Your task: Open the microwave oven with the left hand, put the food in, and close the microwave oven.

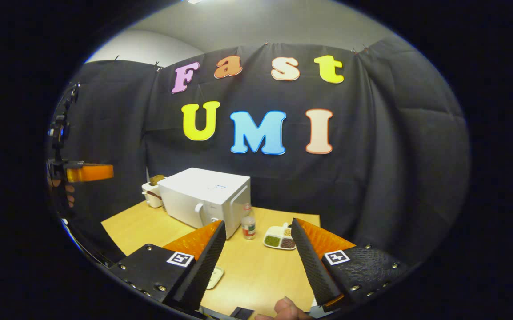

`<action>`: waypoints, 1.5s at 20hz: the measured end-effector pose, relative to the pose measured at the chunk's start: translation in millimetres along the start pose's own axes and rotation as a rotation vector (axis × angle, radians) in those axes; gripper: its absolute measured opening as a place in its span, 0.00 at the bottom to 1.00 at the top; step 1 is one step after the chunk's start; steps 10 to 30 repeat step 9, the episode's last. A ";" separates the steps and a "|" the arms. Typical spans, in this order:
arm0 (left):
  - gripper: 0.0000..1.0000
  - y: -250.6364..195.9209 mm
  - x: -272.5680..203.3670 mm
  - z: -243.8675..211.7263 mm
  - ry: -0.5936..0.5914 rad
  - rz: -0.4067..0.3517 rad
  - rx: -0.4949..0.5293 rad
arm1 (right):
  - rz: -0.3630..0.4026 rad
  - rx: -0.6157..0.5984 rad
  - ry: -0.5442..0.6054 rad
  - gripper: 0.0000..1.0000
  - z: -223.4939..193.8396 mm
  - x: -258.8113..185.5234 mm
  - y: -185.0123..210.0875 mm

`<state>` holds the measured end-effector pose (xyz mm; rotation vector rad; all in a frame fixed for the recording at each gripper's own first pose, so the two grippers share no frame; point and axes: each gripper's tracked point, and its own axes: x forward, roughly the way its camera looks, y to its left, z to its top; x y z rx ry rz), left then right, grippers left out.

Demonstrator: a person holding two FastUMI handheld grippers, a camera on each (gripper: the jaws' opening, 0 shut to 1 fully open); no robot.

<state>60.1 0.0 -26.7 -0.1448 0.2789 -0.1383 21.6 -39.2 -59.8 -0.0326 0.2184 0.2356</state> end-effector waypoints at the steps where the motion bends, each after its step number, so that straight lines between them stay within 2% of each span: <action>1: 0.52 -6.8 -6.0 29.3 -0.052 -0.001 -0.044 | -0.006 0.008 -0.039 0.98 26.1 -2.3 1.3; 2: 0.48 -14.6 -11.1 60.6 -0.112 -0.016 -0.081 | -0.001 0.033 -0.078 0.99 51.8 -5.4 8.0; 4: 0.60 -20.0 -26.9 119.3 -0.230 -0.043 -0.110 | 0.028 0.082 -0.160 0.99 106.0 -19.3 21.1; 5: 0.58 -18.4 -36.6 142.2 -0.280 -0.043 -0.104 | 0.028 0.091 -0.199 0.98 128.9 -27.2 22.9; 6: 0.57 -16.6 -47.2 161.4 -0.322 -0.043 -0.093 | 0.020 0.087 -0.228 0.98 147.2 -32.8 22.7; 7: 0.60 -14.9 -57.4 177.4 -0.361 -0.040 -0.083 | 0.007 0.077 -0.246 0.98 161.5 -37.5 23.9; 9: 0.60 -10.7 -72.2 200.2 -0.423 -0.049 -0.073 | -0.015 0.079 -0.253 0.98 175.1 -44.7 30.5; 30: 0.60 -10.7 -72.2 200.2 -0.423 -0.049 -0.073 | -0.015 0.079 -0.253 0.98 175.1 -44.7 30.5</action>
